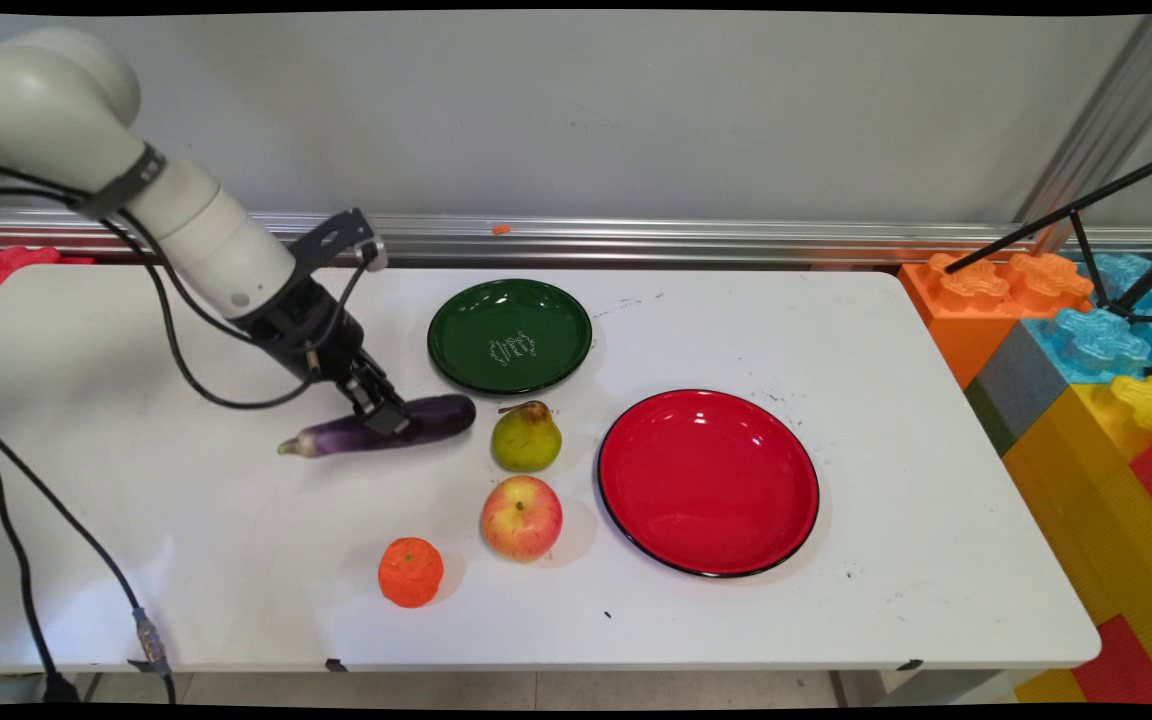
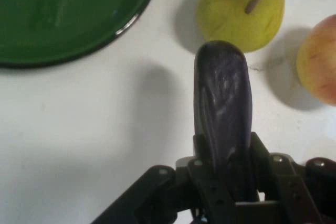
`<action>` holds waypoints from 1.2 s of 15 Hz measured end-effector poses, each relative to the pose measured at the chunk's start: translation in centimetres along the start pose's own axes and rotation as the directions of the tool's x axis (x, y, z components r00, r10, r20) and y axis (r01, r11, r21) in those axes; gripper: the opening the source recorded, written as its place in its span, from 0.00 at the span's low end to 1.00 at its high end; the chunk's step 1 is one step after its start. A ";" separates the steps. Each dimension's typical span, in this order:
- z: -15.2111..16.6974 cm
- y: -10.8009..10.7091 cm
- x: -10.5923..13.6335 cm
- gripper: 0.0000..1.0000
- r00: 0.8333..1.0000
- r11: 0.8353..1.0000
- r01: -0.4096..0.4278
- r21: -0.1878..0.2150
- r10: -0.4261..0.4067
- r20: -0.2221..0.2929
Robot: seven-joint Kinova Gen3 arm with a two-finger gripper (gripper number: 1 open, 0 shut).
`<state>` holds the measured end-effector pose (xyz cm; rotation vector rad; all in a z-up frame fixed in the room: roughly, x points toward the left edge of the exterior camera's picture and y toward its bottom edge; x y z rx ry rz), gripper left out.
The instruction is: Place the picked object on the table
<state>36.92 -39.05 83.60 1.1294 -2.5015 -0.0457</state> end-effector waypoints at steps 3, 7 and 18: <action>1.1 0.5 -0.6 0.00 1.000 1.000 0.021 -0.003 -0.021 0.008; 3.1 0.9 -1.2 0.00 0.998 0.998 0.056 -0.003 -0.056 0.012; 7.0 0.8 -1.3 0.00 0.992 0.992 0.128 0.019 -0.128 -0.013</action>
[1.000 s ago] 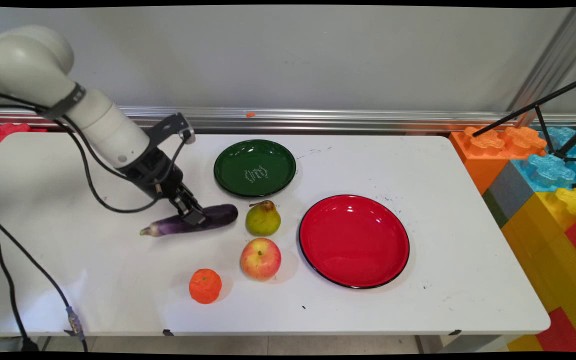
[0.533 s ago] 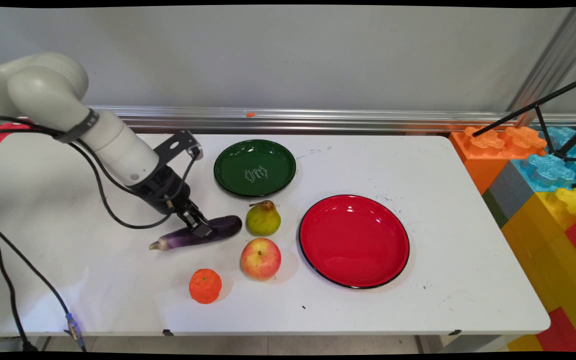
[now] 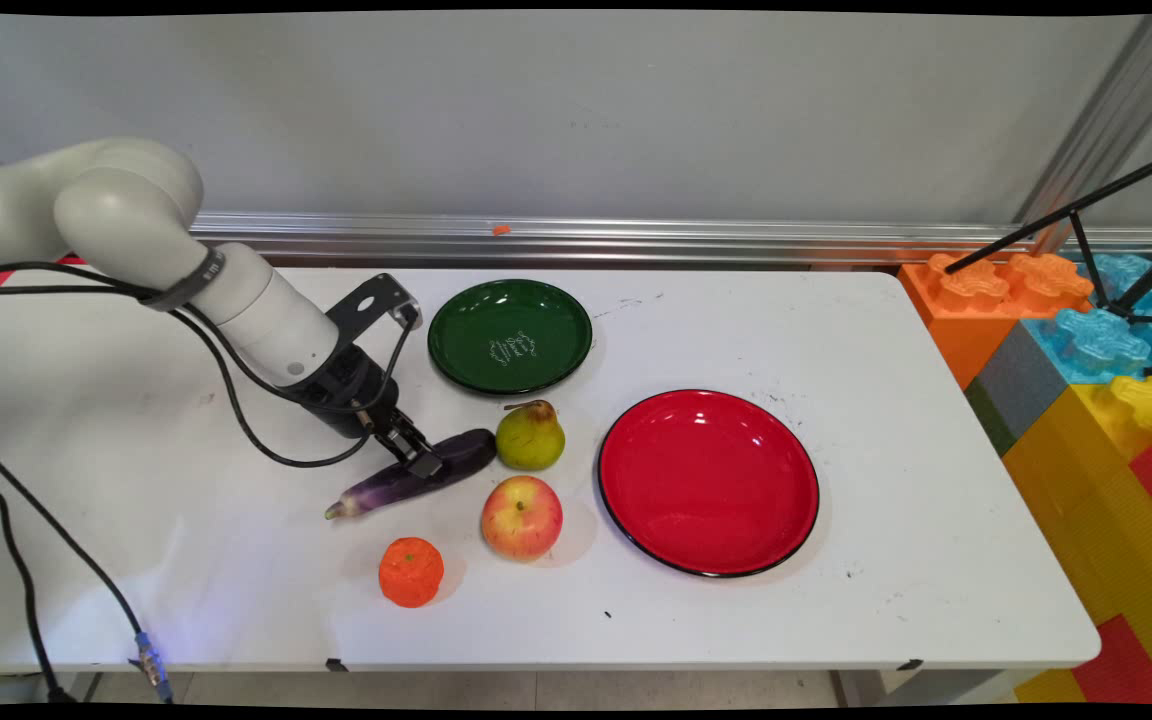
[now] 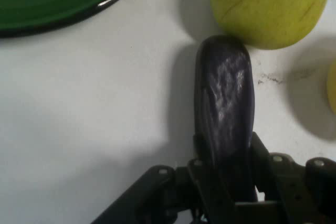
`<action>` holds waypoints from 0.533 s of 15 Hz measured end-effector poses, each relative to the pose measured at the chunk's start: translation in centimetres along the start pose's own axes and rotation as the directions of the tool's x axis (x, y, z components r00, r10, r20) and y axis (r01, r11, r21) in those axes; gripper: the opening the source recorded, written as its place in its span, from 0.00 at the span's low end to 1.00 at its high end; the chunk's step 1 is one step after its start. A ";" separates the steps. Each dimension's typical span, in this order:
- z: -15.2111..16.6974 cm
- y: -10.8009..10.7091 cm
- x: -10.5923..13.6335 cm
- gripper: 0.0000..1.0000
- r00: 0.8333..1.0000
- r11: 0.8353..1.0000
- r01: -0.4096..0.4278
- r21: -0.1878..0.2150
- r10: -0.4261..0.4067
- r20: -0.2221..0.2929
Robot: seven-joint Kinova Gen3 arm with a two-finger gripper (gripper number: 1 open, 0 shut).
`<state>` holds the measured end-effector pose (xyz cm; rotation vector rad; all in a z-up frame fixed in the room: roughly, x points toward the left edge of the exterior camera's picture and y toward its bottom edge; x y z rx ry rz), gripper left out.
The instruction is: Place the picked object on the table
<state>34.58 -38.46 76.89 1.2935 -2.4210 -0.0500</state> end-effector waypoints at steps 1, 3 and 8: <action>0.1 0.0 0.0 0.00 1.000 1.000 0.002 0.001 -0.002 -0.001; 0.4 -0.1 0.0 0.00 1.000 1.000 0.009 0.005 -0.009 -0.005; 0.7 -0.2 0.1 1.00 1.000 1.000 0.012 0.009 -0.012 -0.015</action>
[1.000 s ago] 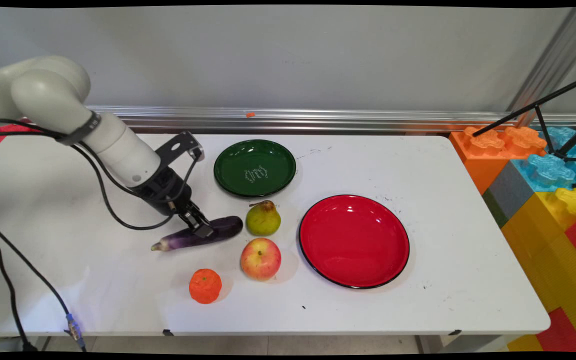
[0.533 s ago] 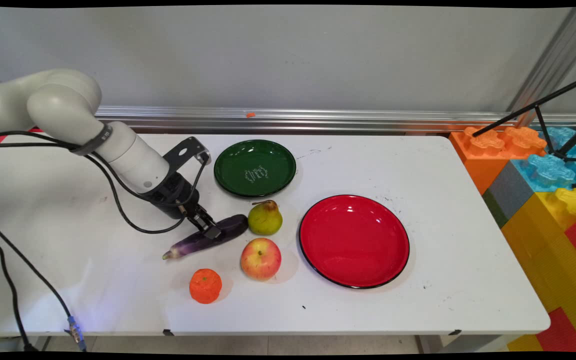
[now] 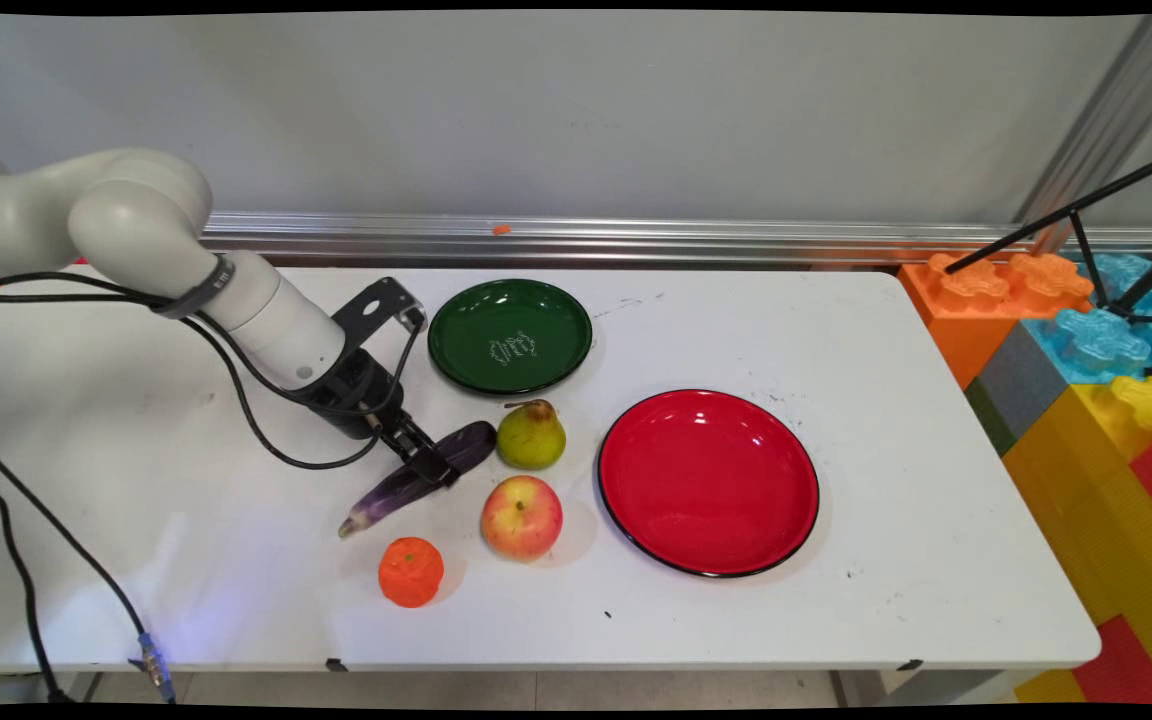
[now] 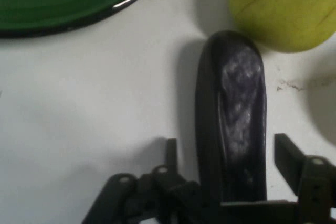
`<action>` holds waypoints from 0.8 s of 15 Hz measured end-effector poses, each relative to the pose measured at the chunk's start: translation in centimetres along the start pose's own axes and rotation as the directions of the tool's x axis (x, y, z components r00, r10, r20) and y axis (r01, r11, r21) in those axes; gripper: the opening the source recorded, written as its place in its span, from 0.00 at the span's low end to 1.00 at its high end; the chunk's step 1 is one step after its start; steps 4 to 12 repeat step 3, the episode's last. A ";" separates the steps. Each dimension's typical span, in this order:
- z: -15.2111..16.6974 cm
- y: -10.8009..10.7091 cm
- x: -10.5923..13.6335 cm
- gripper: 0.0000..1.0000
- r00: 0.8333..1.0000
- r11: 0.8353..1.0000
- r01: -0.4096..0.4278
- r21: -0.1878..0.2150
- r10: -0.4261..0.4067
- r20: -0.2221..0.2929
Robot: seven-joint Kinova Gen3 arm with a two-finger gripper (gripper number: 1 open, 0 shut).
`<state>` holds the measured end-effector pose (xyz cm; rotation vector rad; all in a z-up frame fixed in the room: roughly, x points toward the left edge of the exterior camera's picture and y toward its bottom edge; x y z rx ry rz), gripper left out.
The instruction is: Place the picked object on the table
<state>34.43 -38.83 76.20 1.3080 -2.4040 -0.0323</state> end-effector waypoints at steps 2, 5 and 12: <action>-0.1 -0.1 0.0 1.00 1.000 1.000 -0.005 0.001 0.005 0.000; -0.1 -0.1 0.0 1.00 1.000 1.000 -0.008 0.001 0.008 0.000; -0.1 -0.1 0.0 1.00 1.000 1.000 -0.008 0.001 0.008 0.000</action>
